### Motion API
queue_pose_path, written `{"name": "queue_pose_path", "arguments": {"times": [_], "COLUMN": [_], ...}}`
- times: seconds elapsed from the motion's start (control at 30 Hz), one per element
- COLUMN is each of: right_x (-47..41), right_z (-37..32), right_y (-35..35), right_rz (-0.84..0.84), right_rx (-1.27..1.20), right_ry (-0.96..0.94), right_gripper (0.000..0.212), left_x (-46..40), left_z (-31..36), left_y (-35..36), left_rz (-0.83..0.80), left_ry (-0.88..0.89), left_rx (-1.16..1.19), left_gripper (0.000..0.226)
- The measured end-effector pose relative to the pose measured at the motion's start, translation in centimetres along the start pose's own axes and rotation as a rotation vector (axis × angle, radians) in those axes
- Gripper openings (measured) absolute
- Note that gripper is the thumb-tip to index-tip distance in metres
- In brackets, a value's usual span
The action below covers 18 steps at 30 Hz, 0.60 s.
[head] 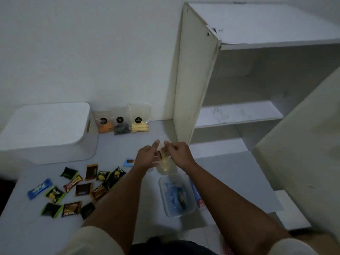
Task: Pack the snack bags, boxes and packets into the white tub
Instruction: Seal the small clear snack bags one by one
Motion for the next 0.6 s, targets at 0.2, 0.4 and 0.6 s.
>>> {"name": "queue_pose_path", "arguments": {"times": [0.2,0.4,0.6], "right_x": [7.7,12.8,13.4], "right_z": [0.8,1.2,-0.6], "right_y": [0.3,3.0,4.9], "right_rz": [-0.093,0.025,0.127], "right_rx": [0.124,0.189,0.308], "right_ry": [-0.205,-0.257,-0.146], "right_gripper": [0.018,0.019,0.028], "left_x": [7.0,12.0,13.5], "left_z": [-3.3,-5.2,-4.6], "left_y": [-1.3,-4.8,-8.0], "left_rz": [0.025,0.071,0.078], "left_ry": [-0.013,0.117,0.343], "left_rx": [0.029,-0.122,-0.530], "left_gripper": [0.033,0.019,0.028]}}
Point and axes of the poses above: each hand's wrist, its own x-axis away from the middle knuckle, its own y-axis out of the palm, z = x × y, the point moved 4 cm from there along -x, towards the middle knuckle, and after that the axes turned 5 degrees about z, right-handed, at the moved point
